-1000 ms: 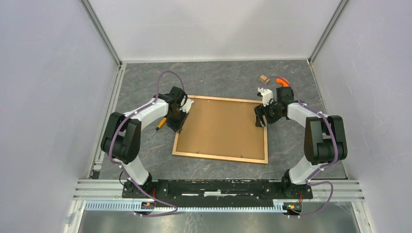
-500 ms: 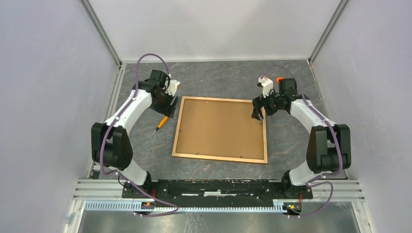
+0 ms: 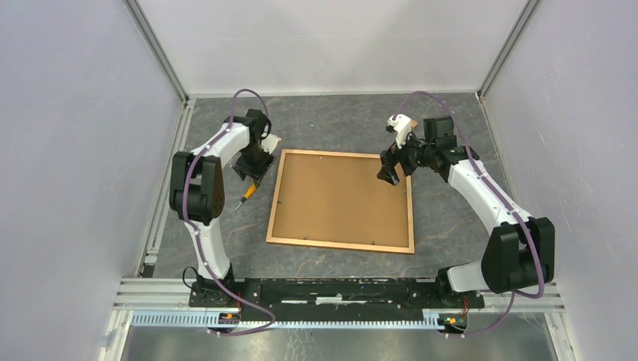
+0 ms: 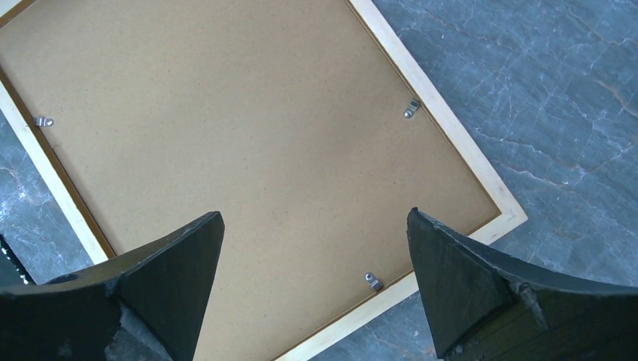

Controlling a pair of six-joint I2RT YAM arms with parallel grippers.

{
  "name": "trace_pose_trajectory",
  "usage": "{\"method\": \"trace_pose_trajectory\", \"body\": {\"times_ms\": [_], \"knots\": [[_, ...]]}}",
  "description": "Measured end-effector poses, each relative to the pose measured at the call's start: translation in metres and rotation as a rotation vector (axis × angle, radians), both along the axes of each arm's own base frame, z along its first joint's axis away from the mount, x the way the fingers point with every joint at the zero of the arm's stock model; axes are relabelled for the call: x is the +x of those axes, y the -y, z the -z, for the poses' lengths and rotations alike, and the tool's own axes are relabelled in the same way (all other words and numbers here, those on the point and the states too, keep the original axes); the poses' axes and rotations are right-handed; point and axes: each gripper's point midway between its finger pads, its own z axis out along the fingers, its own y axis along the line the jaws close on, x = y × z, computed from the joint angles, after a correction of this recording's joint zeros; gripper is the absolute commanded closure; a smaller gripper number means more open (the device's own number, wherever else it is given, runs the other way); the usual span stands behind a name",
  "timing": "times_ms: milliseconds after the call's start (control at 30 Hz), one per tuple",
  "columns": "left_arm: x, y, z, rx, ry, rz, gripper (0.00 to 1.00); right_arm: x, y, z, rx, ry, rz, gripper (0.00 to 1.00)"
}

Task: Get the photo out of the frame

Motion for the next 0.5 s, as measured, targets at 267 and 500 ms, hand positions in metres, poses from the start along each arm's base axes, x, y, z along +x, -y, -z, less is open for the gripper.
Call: {"method": "trace_pose_trajectory", "body": {"times_ms": [267, 500], "knots": [[-0.005, -0.006, 0.032, 0.070, -0.137, 0.009, 0.52, -0.004, 0.000, 0.003, 0.001, -0.013, -0.002, 0.02], [-0.011, -0.007, 0.034, 0.086, -0.182, 0.011, 0.83, -0.008, -0.007, 0.002, 0.011, -0.021, -0.023, 0.02]]}}
